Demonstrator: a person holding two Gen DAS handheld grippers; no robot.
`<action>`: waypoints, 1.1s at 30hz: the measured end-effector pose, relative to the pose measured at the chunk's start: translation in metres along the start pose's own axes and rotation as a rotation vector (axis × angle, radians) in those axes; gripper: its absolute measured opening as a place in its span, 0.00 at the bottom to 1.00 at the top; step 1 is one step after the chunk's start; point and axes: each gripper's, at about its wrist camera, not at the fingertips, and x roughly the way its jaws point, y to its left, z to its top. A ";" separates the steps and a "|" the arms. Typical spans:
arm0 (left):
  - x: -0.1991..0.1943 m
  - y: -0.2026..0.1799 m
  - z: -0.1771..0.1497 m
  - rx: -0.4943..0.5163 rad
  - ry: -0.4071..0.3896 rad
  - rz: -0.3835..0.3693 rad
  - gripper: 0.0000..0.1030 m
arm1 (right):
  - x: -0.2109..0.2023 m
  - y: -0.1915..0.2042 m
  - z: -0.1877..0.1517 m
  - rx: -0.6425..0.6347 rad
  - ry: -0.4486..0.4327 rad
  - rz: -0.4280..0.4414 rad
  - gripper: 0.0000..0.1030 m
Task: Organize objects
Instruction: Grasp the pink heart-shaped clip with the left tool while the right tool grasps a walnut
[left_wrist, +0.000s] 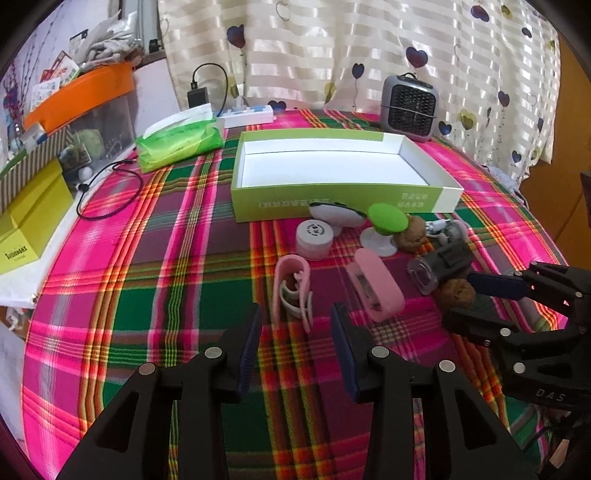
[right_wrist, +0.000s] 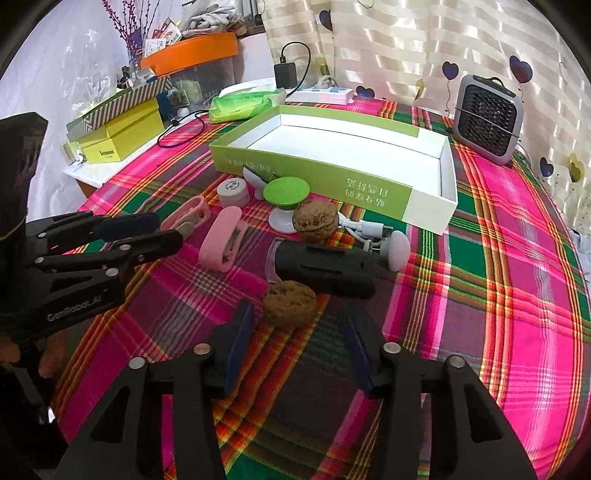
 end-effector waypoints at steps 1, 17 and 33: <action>0.001 0.001 0.001 -0.002 0.001 0.001 0.36 | 0.000 0.000 0.000 -0.001 0.001 0.003 0.41; 0.021 0.003 0.011 0.003 0.043 -0.021 0.21 | -0.001 0.000 0.002 0.000 -0.013 0.017 0.31; 0.004 -0.002 0.010 0.004 0.002 -0.034 0.21 | -0.014 0.000 -0.004 0.006 -0.060 0.030 0.31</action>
